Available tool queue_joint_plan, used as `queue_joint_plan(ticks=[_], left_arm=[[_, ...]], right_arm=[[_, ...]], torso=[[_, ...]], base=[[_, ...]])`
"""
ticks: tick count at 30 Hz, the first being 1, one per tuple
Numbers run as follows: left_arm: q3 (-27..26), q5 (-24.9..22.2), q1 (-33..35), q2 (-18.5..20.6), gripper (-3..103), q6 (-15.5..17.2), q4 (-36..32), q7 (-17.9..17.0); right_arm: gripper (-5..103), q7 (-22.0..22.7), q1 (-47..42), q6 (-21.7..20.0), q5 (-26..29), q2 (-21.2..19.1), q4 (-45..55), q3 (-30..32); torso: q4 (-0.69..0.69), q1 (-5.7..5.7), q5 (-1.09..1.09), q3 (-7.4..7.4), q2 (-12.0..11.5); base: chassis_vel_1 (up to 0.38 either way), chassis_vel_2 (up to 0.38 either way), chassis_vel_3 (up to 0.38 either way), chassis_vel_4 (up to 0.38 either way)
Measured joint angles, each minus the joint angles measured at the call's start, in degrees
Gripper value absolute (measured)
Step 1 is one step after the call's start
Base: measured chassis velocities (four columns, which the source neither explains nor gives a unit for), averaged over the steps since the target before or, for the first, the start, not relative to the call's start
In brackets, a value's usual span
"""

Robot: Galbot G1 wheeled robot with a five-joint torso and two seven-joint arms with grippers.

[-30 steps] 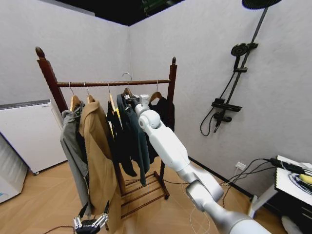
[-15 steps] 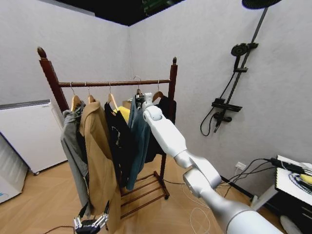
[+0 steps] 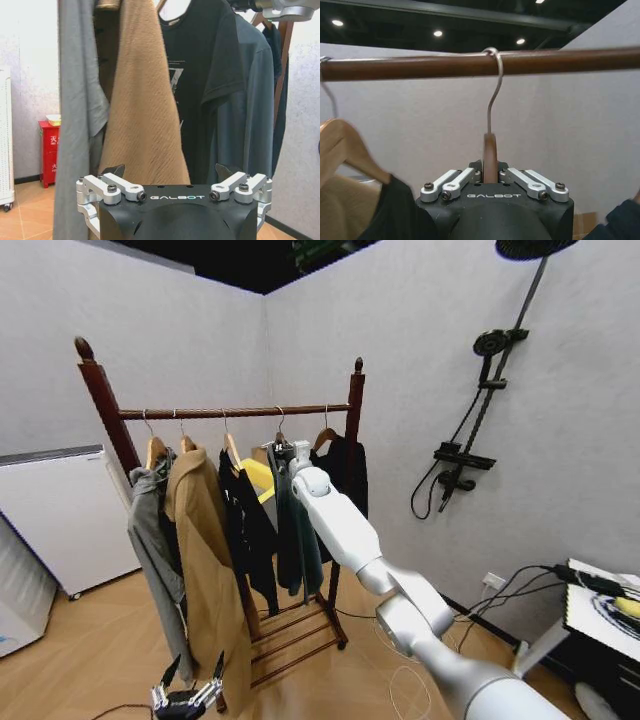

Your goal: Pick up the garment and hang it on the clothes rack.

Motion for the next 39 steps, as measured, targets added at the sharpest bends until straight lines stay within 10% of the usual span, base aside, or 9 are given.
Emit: queue_joint_plan(ticks=[12,21,28,33,39], left_arm=[[0.00,0.00,0.00,0.01,100,0.00,0.00,0.00],[0.00,0.00,0.00,0.01,100,0.00,-0.01,0.04],[0.00,0.00,0.00,0.01,100,0.00,0.00,0.01],[0.00,0.00,0.00,0.00,100,0.00,0.00,0.00],[0.01,0.00,0.00,0.01,100,0.00,0.00,0.01]], right_arm=[[48,-9.00,-6.29,0.76,6.95,-5.82,14.76,2.00],[86,-2.26,-18.83,-6.96,16.19,-20.38,38.91,8.72],[100,2.42,-46.36,-7.35,14.77,-36.15,58.95,27.93],[100,2.24,-66.07,-5.07,12.17,-35.70,65.25,39.58],[100,0.08,-92.11,5.55,4.72,-25.60,64.10,46.71]], torso=[[0.02,0.01,0.00,0.04,-0.03],[0.04,0.01,0.02,0.04,-0.02],[0.00,0.00,0.01,0.02,-0.01],[0.03,0.00,-0.01,0.02,-0.01],[0.00,-0.01,-0.01,0.01,0.00]], base=[[-0.004,0.009,0.002,0.001],[0.000,0.000,0.000,0.000],[0.000,0.000,0.000,0.000],[0.000,0.000,0.000,0.000],[0.000,0.000,0.000,0.000]])
